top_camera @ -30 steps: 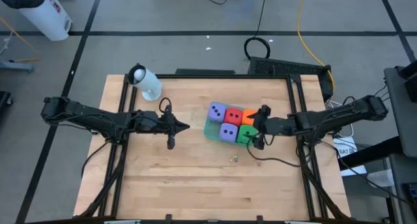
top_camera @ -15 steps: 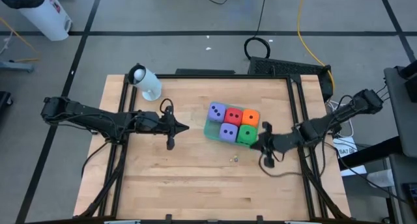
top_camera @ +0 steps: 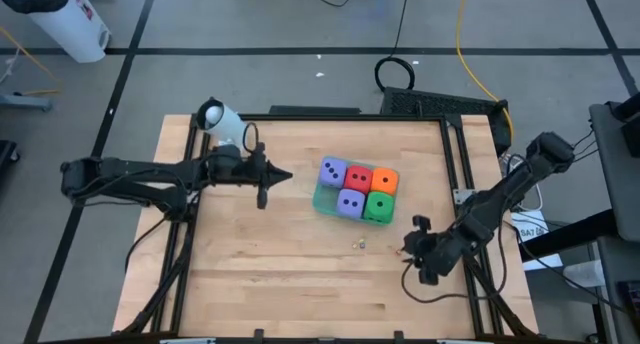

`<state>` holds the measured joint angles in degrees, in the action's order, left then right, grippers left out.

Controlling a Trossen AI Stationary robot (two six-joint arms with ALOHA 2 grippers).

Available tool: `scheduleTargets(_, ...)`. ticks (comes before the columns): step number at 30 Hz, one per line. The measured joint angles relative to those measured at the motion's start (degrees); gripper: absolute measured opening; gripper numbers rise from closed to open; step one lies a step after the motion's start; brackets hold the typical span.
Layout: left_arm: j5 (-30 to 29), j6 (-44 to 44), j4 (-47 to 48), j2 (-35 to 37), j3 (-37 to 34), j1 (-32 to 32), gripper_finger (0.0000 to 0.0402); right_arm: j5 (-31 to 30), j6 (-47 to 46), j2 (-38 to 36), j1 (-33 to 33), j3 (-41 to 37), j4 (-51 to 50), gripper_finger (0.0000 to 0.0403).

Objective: Pick & Place Dice
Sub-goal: Adjust the green bin on the table

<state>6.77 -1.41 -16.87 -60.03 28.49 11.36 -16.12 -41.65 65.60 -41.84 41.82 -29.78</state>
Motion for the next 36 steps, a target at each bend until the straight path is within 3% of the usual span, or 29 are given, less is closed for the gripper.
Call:
scheduleTargets(5, 5.6, -1.6, 1.1, 0.0, 0.0, 4.2, 0.0002, -1.0, -3.1, 3.8, -1.1, 0.0, -0.5, 0.021)
scheduleTargets(8, 2.0, -8.6, 4.8, -2.3, 0.0, 5.6, 0.0002, -2.1, -6.7, 5.3, -1.0, 0.0, -0.9, 0.023)
scheduleTargets(11, 1.1, -13.4, 8.0, -7.3, -0.1, 5.1, 0.0002, -1.9, -9.8, 5.9, -1.3, 0.0, -2.5, 0.023)
scheduleTargets(20, -0.4, -19.7, 1.6, -23.0, 0.3, 0.2, 0.0001, -1.9, -13.2, 5.3, -1.8, 0.0, -7.3, 0.0204)
scheduleTargets(29, -0.8, -18.4, 2.7, -34.3, 10.2, -3.2, 0.0002, -1.8, -15.3, 5.3, -3.2, 0.0, -12.6, 0.0201)
scheduleTargets(36, 0.9, -17.1, 4.8, -38.7, 15.5, -4.0, 0.0001, -1.7, -10.8, 5.3, -4.9, 0.0, -11.6, 0.0201)
